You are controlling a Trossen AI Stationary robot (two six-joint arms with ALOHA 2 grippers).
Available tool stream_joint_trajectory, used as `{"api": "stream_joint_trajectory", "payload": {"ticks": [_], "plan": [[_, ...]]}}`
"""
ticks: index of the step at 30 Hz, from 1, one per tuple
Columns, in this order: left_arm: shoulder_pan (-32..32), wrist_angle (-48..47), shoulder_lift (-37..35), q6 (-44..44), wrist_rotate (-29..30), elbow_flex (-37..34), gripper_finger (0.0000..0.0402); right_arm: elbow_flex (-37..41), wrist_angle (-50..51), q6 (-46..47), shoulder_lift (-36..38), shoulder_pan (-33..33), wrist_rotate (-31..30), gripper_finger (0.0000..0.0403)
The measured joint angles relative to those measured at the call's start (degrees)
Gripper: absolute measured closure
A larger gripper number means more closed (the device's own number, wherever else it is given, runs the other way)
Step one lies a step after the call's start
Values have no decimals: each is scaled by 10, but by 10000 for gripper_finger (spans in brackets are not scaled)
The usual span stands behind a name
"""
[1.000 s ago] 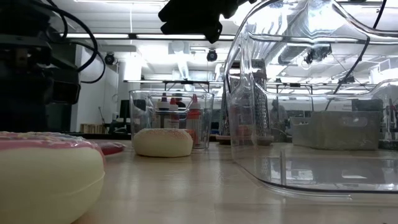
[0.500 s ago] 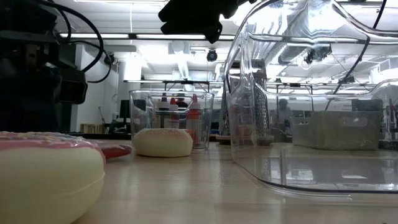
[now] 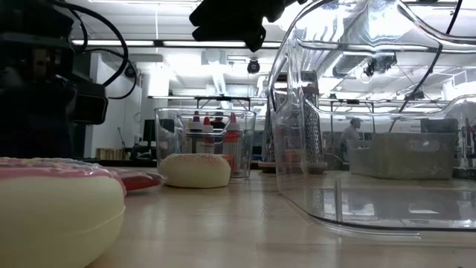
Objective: Pick & Place Food Item
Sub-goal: Put the popcorn bag into the bottom transparent bin
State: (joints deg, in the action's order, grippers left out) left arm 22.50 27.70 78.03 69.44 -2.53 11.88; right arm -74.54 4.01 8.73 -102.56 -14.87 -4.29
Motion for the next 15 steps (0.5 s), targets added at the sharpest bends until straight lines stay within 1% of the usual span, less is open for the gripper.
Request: {"api": "stream_joint_trajectory", "payload": {"ticks": [7,15], "plan": [[0,22,6,-6,-3,-1,256,0,0,0,0,0,0,277],[5,21,8,-6,-2,-1,256,0,0,0,0,0,0,277]]}}
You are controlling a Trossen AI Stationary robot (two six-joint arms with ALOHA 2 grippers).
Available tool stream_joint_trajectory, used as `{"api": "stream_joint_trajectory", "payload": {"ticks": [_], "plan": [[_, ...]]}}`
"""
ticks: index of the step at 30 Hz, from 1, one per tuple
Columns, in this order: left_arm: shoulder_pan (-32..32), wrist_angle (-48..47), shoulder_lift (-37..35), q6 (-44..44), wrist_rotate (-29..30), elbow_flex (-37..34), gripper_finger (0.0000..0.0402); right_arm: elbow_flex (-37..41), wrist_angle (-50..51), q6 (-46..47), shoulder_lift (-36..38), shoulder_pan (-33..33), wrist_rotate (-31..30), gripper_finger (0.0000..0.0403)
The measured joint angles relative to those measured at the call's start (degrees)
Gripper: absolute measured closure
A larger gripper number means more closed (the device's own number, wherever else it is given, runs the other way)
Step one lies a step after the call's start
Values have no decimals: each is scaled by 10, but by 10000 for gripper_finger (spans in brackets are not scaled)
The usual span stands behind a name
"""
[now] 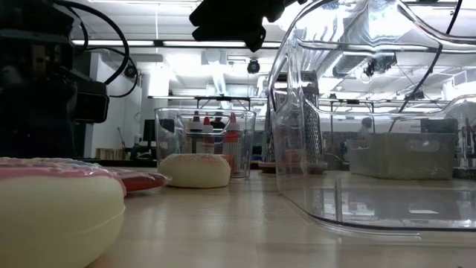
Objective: Pick & Place Food Item
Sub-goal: Put the popcorn bag into the bottom transparent bin
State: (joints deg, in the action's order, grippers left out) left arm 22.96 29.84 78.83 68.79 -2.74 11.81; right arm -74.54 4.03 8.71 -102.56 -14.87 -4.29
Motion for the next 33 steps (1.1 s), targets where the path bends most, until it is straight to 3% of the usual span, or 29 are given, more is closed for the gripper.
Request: {"api": "stream_joint_trajectory", "payload": {"ticks": [33], "plan": [[6,26,19,-21,-26,0,256,0,0,0,0,0,0,277]]}}
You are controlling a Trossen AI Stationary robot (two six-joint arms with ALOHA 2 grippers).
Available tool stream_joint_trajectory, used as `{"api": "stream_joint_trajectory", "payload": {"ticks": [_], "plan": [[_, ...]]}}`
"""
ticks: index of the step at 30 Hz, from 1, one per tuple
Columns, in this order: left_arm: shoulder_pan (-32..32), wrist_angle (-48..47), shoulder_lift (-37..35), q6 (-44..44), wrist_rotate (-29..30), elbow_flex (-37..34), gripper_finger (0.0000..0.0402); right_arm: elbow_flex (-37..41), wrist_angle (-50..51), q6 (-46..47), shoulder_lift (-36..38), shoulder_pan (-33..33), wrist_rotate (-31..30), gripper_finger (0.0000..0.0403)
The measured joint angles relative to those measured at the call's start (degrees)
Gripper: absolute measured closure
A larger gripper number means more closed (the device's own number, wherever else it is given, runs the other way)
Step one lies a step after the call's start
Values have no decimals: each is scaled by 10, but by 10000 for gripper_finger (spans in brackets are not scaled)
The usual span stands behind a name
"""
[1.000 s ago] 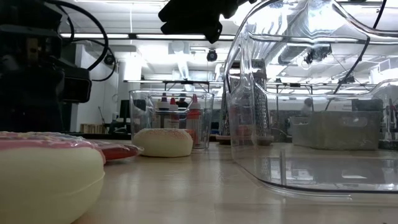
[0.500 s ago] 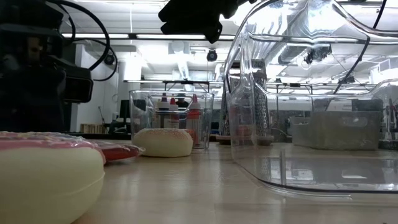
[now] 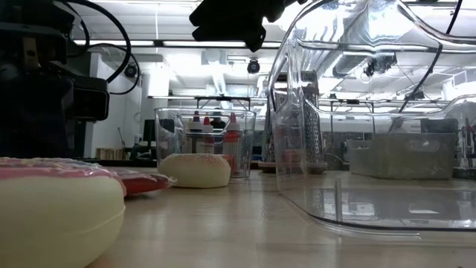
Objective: Pick & Place Food Item
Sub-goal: Put the popcorn bag into the bottom transparent bin
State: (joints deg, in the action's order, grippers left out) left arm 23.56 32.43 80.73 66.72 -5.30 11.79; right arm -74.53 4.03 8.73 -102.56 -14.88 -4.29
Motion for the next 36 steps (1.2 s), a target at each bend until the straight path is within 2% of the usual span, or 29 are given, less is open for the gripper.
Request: {"api": "stream_joint_trajectory", "payload": {"ticks": [10,18,22,28,36], "plan": [[0,-2,0,-1,-6,0,256,0,-1,0,0,0,0,277],[-2,-2,-1,0,-7,0,256,0,-66,44,0,-1,5,277],[-6,-1,-1,2,-10,0,256,0,-99,46,0,-1,27,277],[-7,1,-1,3,-11,0,256,0,-116,25,0,-5,94,277],[-7,6,-1,1,-15,0,256,-12,-133,-11,0,-38,87,277]]}}
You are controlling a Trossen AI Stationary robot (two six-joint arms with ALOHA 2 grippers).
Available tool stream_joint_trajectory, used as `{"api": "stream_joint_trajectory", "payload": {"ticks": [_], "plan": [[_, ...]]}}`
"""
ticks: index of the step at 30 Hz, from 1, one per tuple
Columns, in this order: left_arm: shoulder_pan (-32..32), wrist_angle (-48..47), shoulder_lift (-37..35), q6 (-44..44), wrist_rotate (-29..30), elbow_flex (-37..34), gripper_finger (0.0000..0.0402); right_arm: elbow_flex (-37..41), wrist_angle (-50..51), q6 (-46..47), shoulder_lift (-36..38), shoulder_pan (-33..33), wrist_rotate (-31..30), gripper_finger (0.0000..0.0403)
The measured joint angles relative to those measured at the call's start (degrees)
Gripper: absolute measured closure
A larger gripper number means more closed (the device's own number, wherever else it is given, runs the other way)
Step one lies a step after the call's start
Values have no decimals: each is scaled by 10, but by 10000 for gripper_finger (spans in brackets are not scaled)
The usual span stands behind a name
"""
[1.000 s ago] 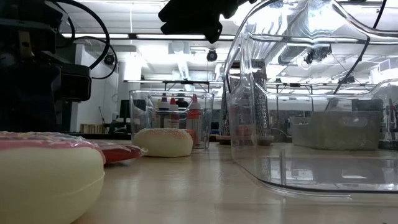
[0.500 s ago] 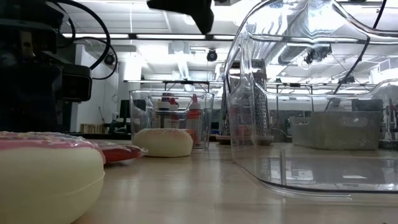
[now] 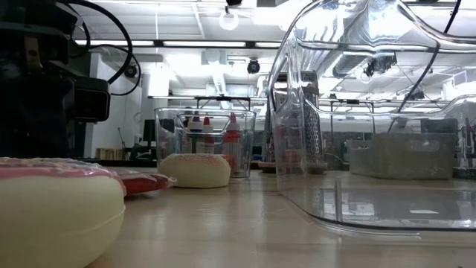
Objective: Pick & Place Food Item
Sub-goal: Put the popcorn bag into the bottom transparent bin
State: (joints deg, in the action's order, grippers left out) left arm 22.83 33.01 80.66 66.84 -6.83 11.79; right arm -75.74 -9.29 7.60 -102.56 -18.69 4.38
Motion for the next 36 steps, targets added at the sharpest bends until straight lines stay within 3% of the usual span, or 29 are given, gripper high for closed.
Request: {"api": "stream_joint_trajectory", "payload": {"ticks": [10,18,25,36], "plan": [[0,6,0,2,-1,0,256,-90,47,-33,-40,-27,3,277],[0,15,0,6,-1,0,256,-198,163,-45,-136,-34,1,277],[0,18,0,6,-1,0,256,-253,194,-47,-206,-29,17,280],[0,18,0,4,-1,0,256,-260,201,-60,-236,-27,21,360]]}}
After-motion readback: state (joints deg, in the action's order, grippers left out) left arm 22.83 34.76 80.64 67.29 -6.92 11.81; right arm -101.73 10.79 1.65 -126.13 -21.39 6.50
